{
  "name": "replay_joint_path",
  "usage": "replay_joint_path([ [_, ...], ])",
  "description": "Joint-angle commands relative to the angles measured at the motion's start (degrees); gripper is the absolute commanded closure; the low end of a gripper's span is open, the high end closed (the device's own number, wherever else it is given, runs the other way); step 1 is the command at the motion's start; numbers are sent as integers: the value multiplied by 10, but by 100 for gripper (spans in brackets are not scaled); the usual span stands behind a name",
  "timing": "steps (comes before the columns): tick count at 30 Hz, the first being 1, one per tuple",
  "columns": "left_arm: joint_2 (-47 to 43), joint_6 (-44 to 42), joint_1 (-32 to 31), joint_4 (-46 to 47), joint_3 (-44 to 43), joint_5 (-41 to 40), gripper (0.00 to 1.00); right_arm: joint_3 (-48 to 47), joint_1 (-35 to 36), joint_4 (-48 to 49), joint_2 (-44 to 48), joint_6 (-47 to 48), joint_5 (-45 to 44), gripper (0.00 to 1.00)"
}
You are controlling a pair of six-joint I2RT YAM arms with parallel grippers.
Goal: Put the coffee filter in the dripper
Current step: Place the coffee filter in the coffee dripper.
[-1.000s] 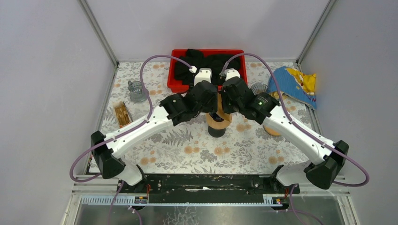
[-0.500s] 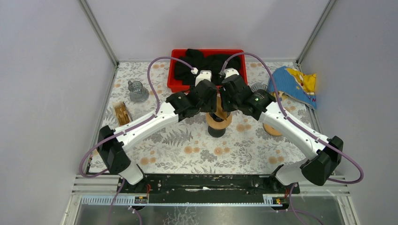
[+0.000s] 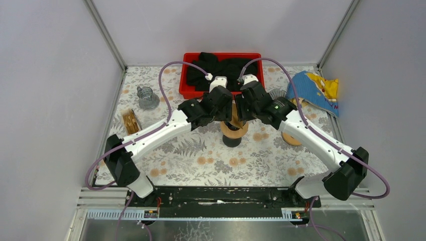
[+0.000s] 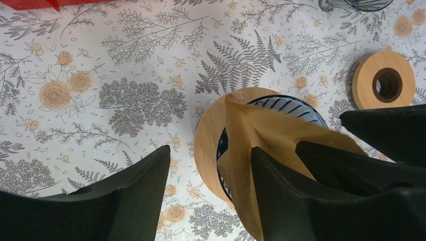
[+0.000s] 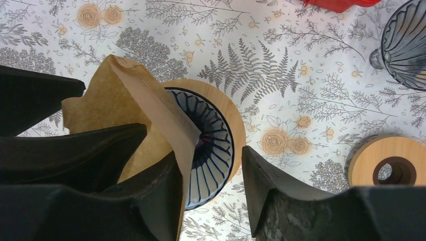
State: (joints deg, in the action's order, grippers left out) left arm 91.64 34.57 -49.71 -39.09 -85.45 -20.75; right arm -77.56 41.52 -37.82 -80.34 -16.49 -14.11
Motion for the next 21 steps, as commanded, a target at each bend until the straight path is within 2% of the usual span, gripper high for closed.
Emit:
replay_joint_path([
  [1,-2,-14,5,17,2,3,32,4,-14,21,26,13,-15,47],
  [21,-8,-24,20,3,11,18,32,28,-76,37,16,37,66,37],
])
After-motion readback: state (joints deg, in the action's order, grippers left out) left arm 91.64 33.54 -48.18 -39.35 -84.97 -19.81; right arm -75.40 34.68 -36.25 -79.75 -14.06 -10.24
